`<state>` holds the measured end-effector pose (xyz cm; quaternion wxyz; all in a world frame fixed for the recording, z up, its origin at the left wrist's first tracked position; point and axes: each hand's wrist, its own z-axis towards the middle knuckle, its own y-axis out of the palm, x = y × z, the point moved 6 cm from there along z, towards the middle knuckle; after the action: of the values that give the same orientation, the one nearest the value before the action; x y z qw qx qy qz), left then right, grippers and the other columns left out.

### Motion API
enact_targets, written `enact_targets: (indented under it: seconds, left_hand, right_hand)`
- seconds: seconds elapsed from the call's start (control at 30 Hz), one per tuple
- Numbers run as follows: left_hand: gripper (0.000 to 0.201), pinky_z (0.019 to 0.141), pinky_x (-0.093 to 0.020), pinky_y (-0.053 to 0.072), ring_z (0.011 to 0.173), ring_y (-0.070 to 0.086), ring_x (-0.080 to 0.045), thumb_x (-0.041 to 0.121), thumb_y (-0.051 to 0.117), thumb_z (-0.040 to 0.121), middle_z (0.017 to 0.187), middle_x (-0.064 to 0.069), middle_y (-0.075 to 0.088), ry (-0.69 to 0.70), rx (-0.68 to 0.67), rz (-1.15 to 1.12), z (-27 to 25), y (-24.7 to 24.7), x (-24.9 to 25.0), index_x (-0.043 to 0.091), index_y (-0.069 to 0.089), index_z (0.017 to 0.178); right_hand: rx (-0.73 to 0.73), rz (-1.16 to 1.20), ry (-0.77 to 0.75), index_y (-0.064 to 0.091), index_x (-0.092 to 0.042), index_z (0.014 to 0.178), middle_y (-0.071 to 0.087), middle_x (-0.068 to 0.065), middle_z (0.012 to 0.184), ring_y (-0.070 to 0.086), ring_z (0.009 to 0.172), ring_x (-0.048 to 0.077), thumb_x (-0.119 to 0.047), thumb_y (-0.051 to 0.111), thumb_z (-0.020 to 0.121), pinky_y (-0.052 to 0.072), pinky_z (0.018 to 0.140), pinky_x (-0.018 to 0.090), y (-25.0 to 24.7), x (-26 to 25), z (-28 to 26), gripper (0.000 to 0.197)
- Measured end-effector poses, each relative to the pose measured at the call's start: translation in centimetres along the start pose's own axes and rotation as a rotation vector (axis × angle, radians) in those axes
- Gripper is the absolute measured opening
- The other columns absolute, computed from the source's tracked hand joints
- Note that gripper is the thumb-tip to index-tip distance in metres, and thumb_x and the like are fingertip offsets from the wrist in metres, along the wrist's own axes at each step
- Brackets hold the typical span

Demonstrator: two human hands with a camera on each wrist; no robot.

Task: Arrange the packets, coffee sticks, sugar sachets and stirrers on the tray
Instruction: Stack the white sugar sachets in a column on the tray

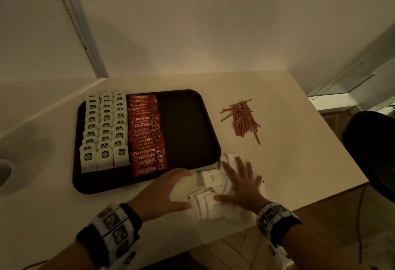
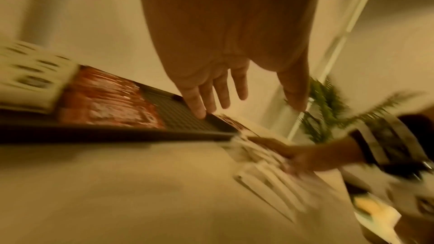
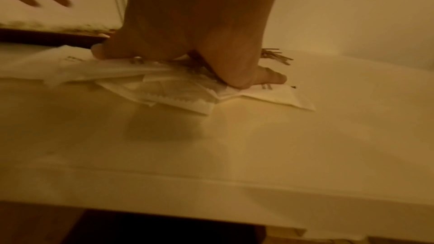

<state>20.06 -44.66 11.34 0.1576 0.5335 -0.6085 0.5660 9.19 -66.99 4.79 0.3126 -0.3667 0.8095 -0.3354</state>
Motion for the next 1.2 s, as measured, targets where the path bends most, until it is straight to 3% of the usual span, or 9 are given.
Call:
enact_targets:
  seconds: [0.07, 0.13, 0.27, 0.37, 0.47, 0.6, 0.83, 1.03, 1.2]
  left_hand:
    - [0.1, 0.113, -0.018, 0.009, 0.138, 0.008, 0.001, 0.055, 0.073, 0.073, 0.153, 0.018, 0.007, 0.042, -0.114, 0.158, 1.3, 2.8, 1.3, 0.032, 0.012, 0.149]
    - [0.121, 0.113, -0.023, -0.006, 0.142, -0.011, -0.006, 0.061, 0.074, 0.067, 0.156, 0.012, -0.012, 0.086, -0.179, 0.325, 2.3, 4.9, 2.1, 0.025, -0.005, 0.152]
    - [0.138, 0.113, -0.038, -0.02, 0.135, -0.036, -0.02, 0.063, 0.077, 0.061, 0.148, -0.003, -0.038, 0.171, -0.269, 0.583, 4.5, 7.4, 2.3, 0.019, -0.021, 0.148]
    - [0.14, 0.107, -0.042, -0.024, 0.136, -0.034, -0.024, 0.06, 0.08, 0.058, 0.151, -0.006, -0.036, 0.212, -0.306, 0.721, 6.3, 8.3, 2.8, 0.024, -0.021, 0.148]
    - [0.14, 0.109, -0.049, -0.018, 0.141, -0.028, -0.032, 0.065, 0.08, 0.054, 0.156, -0.007, -0.027, 0.194, -0.324, 0.761, 7.9, 8.7, 2.9, 0.03, -0.018, 0.148]
    - [0.128, 0.111, -0.049, -0.015, 0.143, -0.023, -0.032, 0.065, 0.075, 0.061, 0.158, -0.005, -0.022, 0.133, -0.32, 0.694, 7.6, 8.4, 1.6, 0.034, -0.012, 0.149]
    - [0.117, 0.105, -0.045, -0.023, 0.142, -0.027, -0.029, 0.063, 0.072, 0.067, 0.157, -0.002, -0.025, 0.107, -0.293, 0.638, 3.7, 7.0, -2.6, 0.042, -0.01, 0.148]
    - [0.108, 0.107, -0.042, -0.02, 0.144, -0.021, -0.023, 0.062, 0.069, 0.071, 0.159, 0.002, -0.019, 0.086, -0.282, 0.634, -1.4, 3.7, -6.4, 0.047, -0.007, 0.147]
    - [0.101, 0.116, -0.049, -0.011, 0.143, -0.023, -0.023, 0.064, 0.069, 0.07, 0.157, 0.006, -0.02, 0.057, -0.288, 0.618, -4.3, 2.0, -9.0, 0.053, 0.0, 0.145]
  right_hand:
    - [-0.017, 0.015, -0.034, -0.028, -0.063, 0.127, -0.038, -0.01, 0.148, -0.036, 0.134, 0.028, -0.093, 0.047, 0.047, -0.014, 0.102, 0.068, 0.9, -1.8, 0.0, 0.114]
    - [-0.023, 0.07, -0.052, -0.032, -0.059, 0.126, -0.036, -0.01, 0.149, -0.035, 0.135, 0.026, -0.096, 0.044, 0.038, -0.013, 0.104, 0.066, 1.2, -3.0, 0.0, 0.122]
    - [0.011, 0.116, -0.02, -0.019, -0.045, 0.142, -0.018, -0.013, 0.154, -0.013, 0.143, 0.021, -0.09, 0.057, 0.034, 0.001, 0.11, 0.06, -1.4, -2.3, -0.2, 0.14]
    - [-0.096, -0.045, 0.035, -0.008, -0.037, 0.147, 0.007, -0.001, 0.147, 0.018, 0.133, 0.028, -0.068, 0.077, 0.048, 0.029, 0.106, 0.052, -3.1, -0.3, -0.8, 0.134]
    - [-0.172, -0.088, 0.076, -0.003, -0.026, 0.149, 0.019, 0.007, 0.137, 0.03, 0.124, 0.03, -0.053, 0.085, 0.052, 0.038, 0.103, 0.044, -2.9, 0.4, -1.2, 0.134]
    - [-0.136, -0.016, 0.071, 0.003, -0.013, 0.148, 0.021, 0.008, 0.134, 0.035, 0.124, 0.029, -0.04, 0.088, 0.054, 0.04, 0.104, 0.041, -1.5, -1.4, -1.1, 0.13]
    - [-0.136, 0.066, 0.001, 0.001, -0.011, 0.148, 0.018, 0.007, 0.138, 0.034, 0.126, 0.026, -0.04, 0.088, 0.054, 0.041, 0.104, 0.036, 0.8, -5.9, -1.1, 0.13]
    - [-0.223, 0.143, -0.168, -0.003, -0.021, 0.147, 0.016, 0.003, 0.14, 0.025, 0.131, 0.023, -0.033, 0.088, 0.056, 0.039, 0.108, 0.037, 2.6, -11.9, -1.7, 0.13]
    - [-0.181, 0.109, -0.298, 0.001, -0.028, 0.147, 0.016, 0.004, 0.142, 0.039, 0.127, 0.026, -0.023, 0.086, 0.062, 0.047, 0.099, 0.034, 3.0, -15.8, -2.2, 0.12]
